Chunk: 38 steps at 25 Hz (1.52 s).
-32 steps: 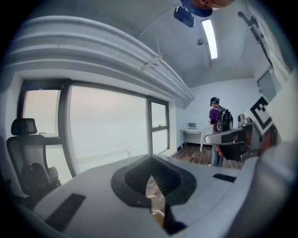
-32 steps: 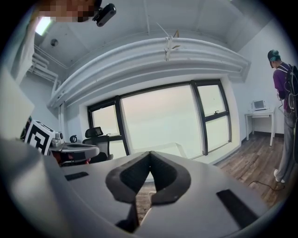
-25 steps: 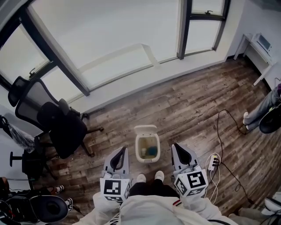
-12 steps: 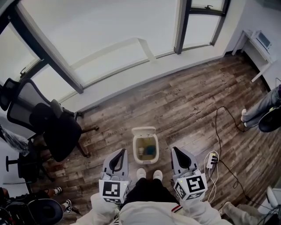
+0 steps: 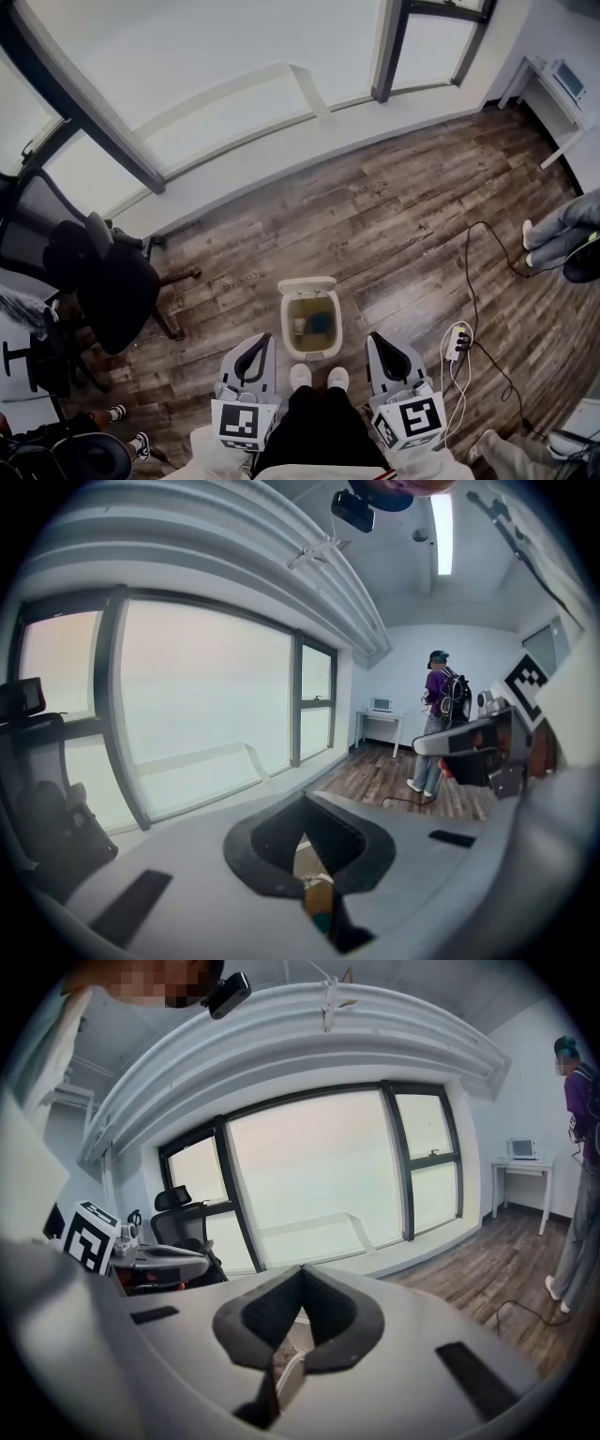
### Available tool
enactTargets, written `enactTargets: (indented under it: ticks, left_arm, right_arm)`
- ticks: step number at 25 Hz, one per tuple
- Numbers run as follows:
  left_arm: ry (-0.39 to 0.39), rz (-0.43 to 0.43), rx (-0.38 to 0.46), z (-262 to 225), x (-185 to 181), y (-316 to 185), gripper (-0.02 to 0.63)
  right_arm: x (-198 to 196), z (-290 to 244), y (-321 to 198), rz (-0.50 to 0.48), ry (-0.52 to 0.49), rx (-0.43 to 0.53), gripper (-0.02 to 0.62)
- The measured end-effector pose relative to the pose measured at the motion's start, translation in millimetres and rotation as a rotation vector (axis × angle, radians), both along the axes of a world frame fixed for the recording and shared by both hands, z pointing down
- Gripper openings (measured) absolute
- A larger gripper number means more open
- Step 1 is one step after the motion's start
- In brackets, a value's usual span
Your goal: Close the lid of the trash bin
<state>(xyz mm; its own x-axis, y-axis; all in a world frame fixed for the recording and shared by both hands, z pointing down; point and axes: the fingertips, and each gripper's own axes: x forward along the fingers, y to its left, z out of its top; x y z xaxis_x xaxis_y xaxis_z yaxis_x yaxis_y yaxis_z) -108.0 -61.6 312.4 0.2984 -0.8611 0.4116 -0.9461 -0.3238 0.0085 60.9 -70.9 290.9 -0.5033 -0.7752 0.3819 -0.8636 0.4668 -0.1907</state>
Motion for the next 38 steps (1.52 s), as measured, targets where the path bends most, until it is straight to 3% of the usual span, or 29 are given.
enactTargets:
  ticks: [5, 27, 38]
  left_arm:
    - [0.007, 0.015, -0.065, 48, -3, -14, 0.005]
    - [-0.002, -0.025, -0.063, 233, -19, -53, 0.005]
    - [-0.035, -0.021, -0.091, 270, -25, -79, 0.005]
  right_arm:
    - [-2, 50, -1, 0.02, 0.013, -0.044, 0.023]
    - [-27, 213, -28, 0.004, 0.019, -0.049, 0.023]
    - [-29, 248, -23, 0.003, 0.034, -0.079, 0.023]
